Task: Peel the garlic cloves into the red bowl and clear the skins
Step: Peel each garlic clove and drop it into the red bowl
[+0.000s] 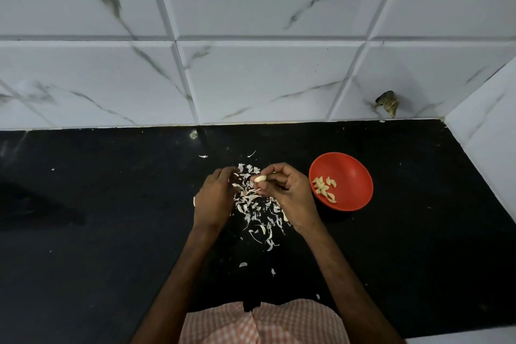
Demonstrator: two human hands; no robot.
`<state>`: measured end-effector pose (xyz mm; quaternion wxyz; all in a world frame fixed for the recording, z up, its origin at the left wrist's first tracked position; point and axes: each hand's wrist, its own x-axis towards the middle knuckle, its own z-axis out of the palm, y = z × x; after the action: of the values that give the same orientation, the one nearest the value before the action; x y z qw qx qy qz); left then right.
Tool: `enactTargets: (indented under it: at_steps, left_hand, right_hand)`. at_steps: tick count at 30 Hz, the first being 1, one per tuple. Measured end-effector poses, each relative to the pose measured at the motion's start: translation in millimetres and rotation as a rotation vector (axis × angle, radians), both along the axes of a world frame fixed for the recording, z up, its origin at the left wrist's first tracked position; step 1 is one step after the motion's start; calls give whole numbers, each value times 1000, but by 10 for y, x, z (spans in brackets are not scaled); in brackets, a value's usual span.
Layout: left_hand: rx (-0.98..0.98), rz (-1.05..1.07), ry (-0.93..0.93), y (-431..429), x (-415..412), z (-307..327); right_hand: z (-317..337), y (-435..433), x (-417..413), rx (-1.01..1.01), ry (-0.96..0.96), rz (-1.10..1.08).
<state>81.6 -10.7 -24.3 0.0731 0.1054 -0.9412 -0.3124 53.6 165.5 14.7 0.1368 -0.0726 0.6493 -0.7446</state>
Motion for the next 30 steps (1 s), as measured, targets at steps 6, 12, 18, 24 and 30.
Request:
enactTargets:
  at_steps: [6, 12, 18, 24, 30]
  left_hand:
    - [778, -117, 189, 208, 79, 165]
    - [958, -7, 262, 318, 87, 208]
    - [1004, 55, 284, 308, 126, 180]
    - [935, 14, 307, 348, 130, 179]
    - [859, 5, 326, 373, 124, 173]
  right_hand:
    - [-54, -77, 48, 128, 119, -236]
    - [-74, -120, 88, 291, 244, -247]
    - [16, -131, 108, 456, 389, -196]
    - [68, -102, 57, 649, 483, -182]
    - [49, -80, 47, 613, 441, -182]
